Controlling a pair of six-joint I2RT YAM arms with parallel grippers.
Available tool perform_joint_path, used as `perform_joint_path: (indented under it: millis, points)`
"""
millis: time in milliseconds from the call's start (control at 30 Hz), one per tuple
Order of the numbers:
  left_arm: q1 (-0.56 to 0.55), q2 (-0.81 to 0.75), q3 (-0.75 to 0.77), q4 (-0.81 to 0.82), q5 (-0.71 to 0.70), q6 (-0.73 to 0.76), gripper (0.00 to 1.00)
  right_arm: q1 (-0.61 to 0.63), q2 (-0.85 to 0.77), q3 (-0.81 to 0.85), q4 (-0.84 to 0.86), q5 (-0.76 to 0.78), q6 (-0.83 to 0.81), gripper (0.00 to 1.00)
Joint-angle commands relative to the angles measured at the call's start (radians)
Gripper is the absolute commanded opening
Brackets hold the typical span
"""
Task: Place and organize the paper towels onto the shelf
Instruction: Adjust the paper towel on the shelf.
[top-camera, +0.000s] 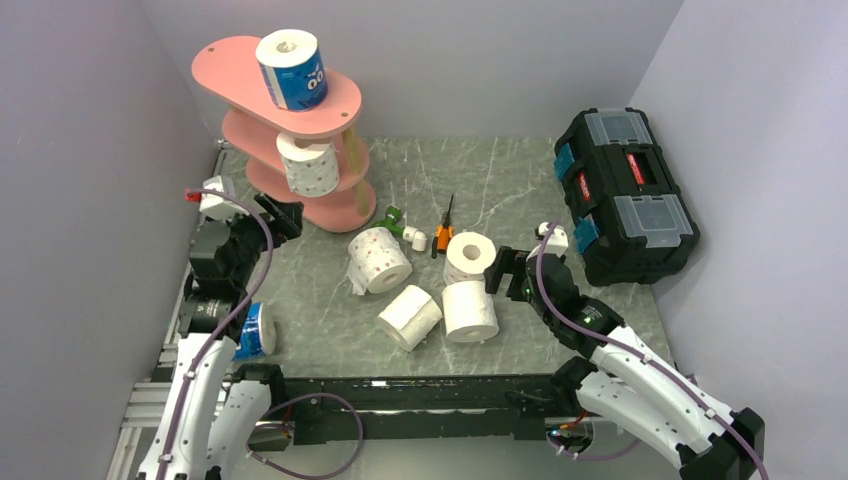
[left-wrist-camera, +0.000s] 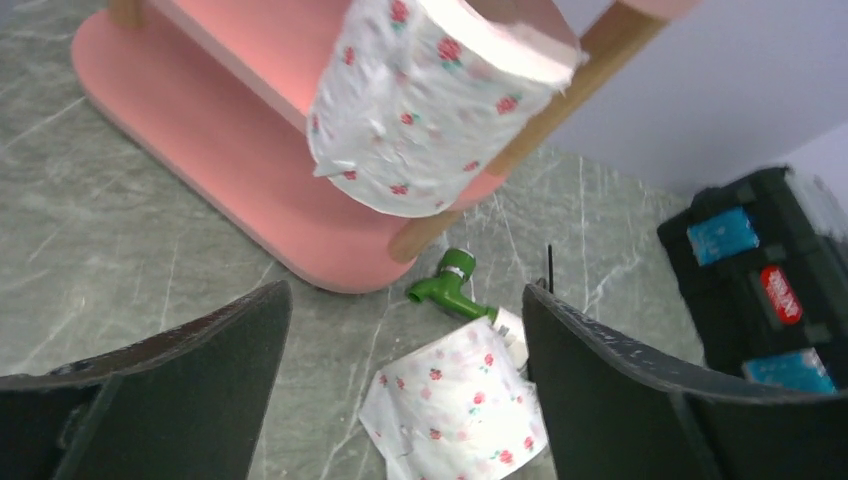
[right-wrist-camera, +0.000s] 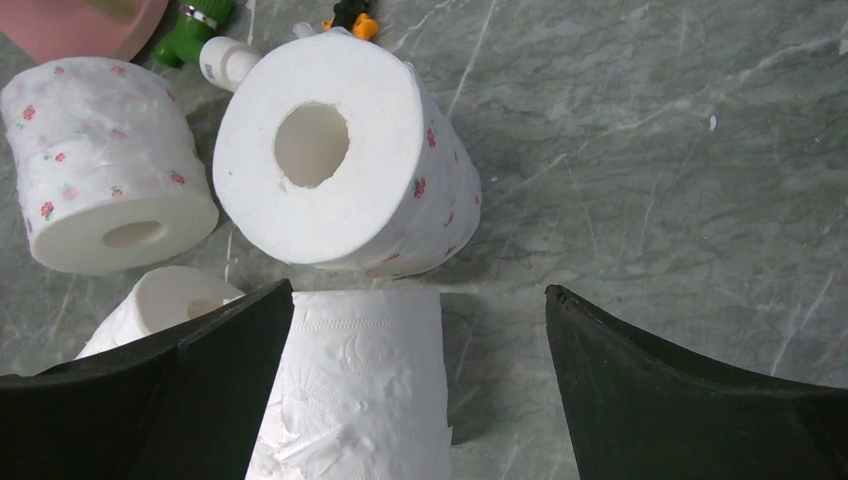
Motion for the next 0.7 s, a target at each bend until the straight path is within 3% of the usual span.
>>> perform_joint_path:
  millis: [0,67,300,500,667]
  points:
    - [-0.001,0.022,-0.062,0.252,0.177,0.099,0.98,-0.001,0.008,0.004,0.037,-0.009,0.003,0.99]
    - [-0.036,0.056,-0.051,0.249,0.168,0.11,0.99,-0.001,0.009,0.005,0.039,-0.015,0.003,0.99]
    - [-0.198,0.142,0.007,0.208,-0.101,0.217,0.99,-0.001,0.007,0.007,0.038,-0.018,0.002,0.99]
    - [-0.22,0.242,0.064,0.171,-0.237,0.223,0.99,-0.001,-0.007,0.0,0.036,-0.016,0.003,0.99]
    - [-0.22,0.312,0.086,0.231,-0.262,0.236,0.99,-0.002,-0.022,-0.009,0.032,-0.011,0.001,0.99]
